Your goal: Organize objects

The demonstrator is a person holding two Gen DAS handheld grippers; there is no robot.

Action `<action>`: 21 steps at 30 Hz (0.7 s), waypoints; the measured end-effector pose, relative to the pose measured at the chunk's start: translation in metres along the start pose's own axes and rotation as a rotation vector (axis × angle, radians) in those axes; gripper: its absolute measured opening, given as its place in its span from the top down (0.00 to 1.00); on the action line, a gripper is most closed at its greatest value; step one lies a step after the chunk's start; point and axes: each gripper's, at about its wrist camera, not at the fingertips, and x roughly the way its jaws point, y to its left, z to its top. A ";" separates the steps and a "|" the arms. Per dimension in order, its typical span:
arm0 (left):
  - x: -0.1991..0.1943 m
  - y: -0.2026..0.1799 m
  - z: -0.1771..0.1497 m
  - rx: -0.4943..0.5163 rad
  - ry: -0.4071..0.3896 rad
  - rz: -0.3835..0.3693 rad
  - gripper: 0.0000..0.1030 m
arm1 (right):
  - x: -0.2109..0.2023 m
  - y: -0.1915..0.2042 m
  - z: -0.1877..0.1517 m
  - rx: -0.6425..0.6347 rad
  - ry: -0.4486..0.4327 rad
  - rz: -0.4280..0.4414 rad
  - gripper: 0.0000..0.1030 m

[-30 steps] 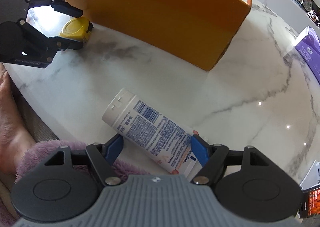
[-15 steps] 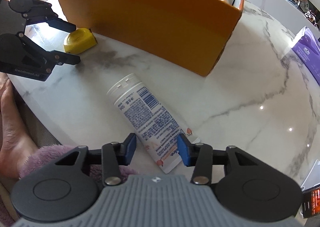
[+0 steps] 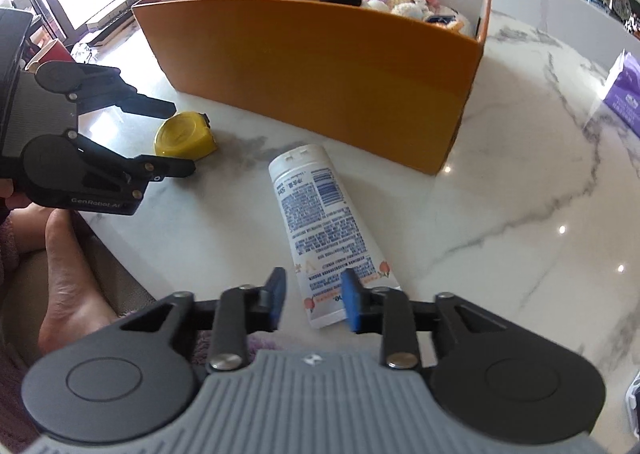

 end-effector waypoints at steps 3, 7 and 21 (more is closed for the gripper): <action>0.003 0.001 0.002 -0.029 0.016 0.007 0.29 | 0.004 0.008 0.001 -0.039 0.012 -0.038 0.59; 0.003 0.004 0.003 -0.067 0.016 0.010 0.34 | 0.015 0.012 0.004 -0.077 0.048 -0.088 0.59; 0.001 0.012 -0.001 -0.140 0.003 -0.011 0.35 | 0.034 0.005 0.024 -0.061 0.067 -0.081 0.37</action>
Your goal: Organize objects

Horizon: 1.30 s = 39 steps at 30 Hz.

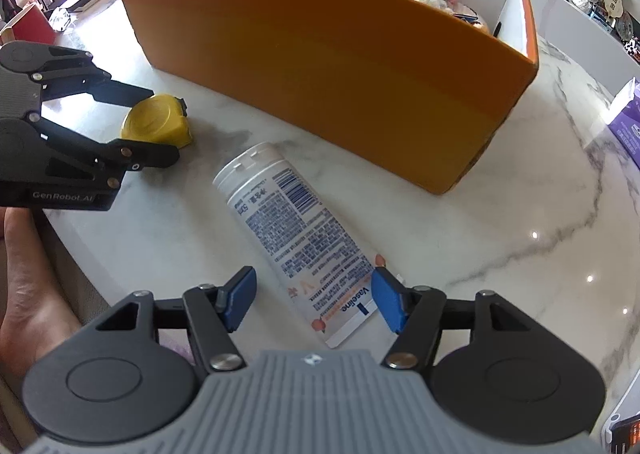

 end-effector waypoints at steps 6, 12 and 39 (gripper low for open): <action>-0.003 0.006 -0.004 -0.028 0.001 -0.019 0.39 | -0.003 0.000 0.001 0.004 -0.029 -0.015 0.54; -0.006 0.009 -0.005 -0.024 -0.002 -0.024 0.42 | -0.013 -0.007 -0.004 0.060 -0.046 0.011 1.00; -0.004 0.011 -0.002 -0.074 -0.019 -0.070 0.44 | 0.018 0.015 0.035 -0.094 -0.058 0.013 0.51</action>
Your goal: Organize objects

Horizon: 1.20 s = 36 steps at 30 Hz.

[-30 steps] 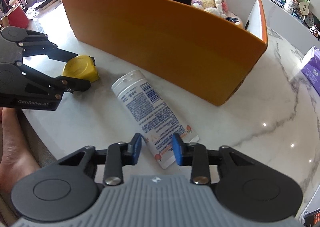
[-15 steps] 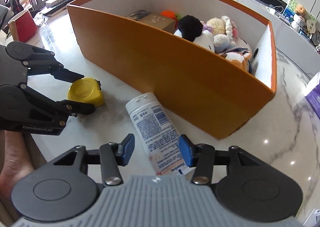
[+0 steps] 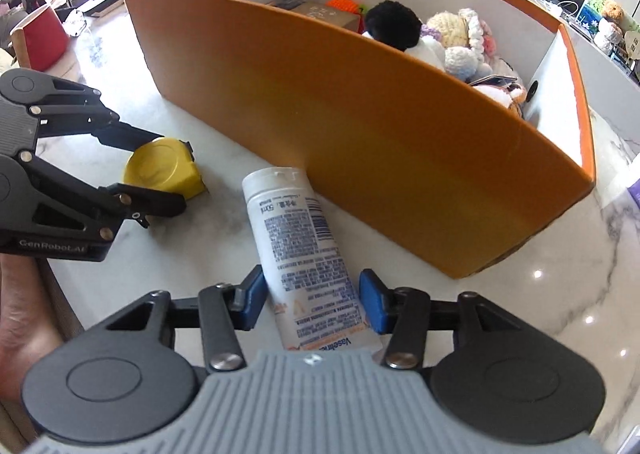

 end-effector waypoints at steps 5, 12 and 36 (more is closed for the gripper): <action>0.004 0.002 0.003 -0.006 0.006 0.003 0.44 | -0.015 -0.004 0.000 0.066 -0.017 0.026 0.68; 0.000 0.001 0.007 -0.016 -0.014 0.003 0.44 | -0.034 -0.016 0.001 0.175 -0.043 0.039 0.81; -0.089 0.018 0.086 -0.028 -0.256 0.000 0.44 | -0.133 -0.035 0.092 0.149 -0.189 -0.020 0.82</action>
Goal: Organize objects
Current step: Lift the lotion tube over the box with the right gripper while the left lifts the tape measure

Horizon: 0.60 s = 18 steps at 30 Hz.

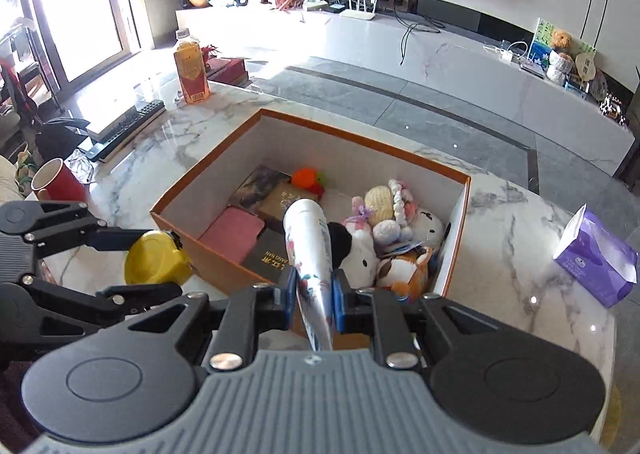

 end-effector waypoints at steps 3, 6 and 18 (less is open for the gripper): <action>0.017 0.013 0.021 0.002 0.014 -0.001 0.44 | 0.025 -0.016 0.030 0.101 0.070 0.034 0.82; 0.039 0.023 0.032 0.017 0.048 0.010 0.44 | 0.053 -0.031 0.053 0.210 0.124 0.068 0.81; 0.103 0.051 0.034 0.020 0.155 -0.009 0.44 | 0.173 -0.064 0.102 0.433 0.327 0.105 0.81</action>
